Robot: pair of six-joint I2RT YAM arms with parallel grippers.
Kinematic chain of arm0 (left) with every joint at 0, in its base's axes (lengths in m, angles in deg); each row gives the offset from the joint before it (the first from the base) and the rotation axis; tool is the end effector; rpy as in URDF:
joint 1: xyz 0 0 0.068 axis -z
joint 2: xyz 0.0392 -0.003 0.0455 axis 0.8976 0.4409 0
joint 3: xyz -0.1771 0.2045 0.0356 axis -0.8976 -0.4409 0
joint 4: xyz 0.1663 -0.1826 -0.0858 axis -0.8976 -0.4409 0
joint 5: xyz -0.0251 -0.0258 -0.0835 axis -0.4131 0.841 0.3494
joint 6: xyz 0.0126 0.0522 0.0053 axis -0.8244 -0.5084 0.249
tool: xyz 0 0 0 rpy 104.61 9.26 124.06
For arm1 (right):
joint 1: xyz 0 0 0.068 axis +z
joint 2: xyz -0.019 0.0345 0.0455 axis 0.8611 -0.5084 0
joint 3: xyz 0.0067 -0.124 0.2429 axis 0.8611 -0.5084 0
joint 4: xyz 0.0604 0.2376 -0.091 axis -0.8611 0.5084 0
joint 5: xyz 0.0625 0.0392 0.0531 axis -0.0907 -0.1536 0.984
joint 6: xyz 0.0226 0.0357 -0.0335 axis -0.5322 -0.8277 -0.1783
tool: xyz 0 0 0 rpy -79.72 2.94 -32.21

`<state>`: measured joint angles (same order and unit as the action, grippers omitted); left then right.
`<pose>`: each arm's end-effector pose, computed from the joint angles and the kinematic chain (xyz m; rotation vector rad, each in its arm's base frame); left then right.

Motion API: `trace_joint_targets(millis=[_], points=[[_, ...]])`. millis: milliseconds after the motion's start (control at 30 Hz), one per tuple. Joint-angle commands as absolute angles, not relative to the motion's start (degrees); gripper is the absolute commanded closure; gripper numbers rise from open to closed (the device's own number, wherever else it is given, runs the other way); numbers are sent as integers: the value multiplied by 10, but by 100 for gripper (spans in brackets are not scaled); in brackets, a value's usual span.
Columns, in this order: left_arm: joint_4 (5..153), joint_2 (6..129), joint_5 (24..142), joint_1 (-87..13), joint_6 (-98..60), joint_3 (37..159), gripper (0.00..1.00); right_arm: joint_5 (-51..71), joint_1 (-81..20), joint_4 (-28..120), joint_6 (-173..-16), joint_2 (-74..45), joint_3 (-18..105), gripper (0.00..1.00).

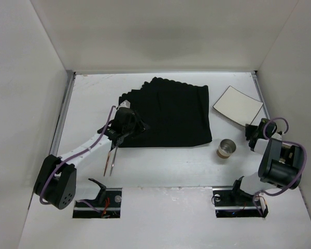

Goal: Set the dinner table for one person

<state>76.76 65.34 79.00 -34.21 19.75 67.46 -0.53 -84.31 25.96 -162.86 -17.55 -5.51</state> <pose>0.2391 -0.1392 0.2318 -0.3603 2.2288 -0.8786 0.2362 -0.1113 0.1319 1.7673 1.4411 0.4193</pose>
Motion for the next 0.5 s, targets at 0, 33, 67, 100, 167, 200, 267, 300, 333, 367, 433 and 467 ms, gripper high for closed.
trace_joint_targets(millis=[0,33,67,100,167,200,267,300,333,367,433,467], points=[[775,628,809,-347,202,667,64,-31,-833,223,-1625,-169,-62,97],[775,626,810,-348,201,666,64,-27,-836,204,-1626,-169,-71,99],[775,622,810,-349,200,664,64,-20,-836,181,-1627,-166,-79,100],[774,620,810,-349,200,664,64,-10,-837,161,-1625,-159,-86,100],[771,619,811,-351,199,664,64,4,-837,139,-1620,-135,-94,100],[771,618,811,-351,199,663,64,9,-837,134,-1612,-122,-95,100],[771,619,812,-351,199,663,64,20,-838,130,-1605,-100,-93,100],[770,620,812,-351,199,664,64,33,-844,127,-1606,-90,-91,100],[770,620,812,-351,200,665,64,45,-850,121,-1608,-81,-87,100],[770,622,812,-351,200,666,64,54,-853,114,-1611,-73,-83,100],[770,624,812,-352,200,668,64,72,-860,99,-1625,-58,-76,100],[770,626,812,-352,199,669,64,82,-866,92,-1635,-52,-72,100]])
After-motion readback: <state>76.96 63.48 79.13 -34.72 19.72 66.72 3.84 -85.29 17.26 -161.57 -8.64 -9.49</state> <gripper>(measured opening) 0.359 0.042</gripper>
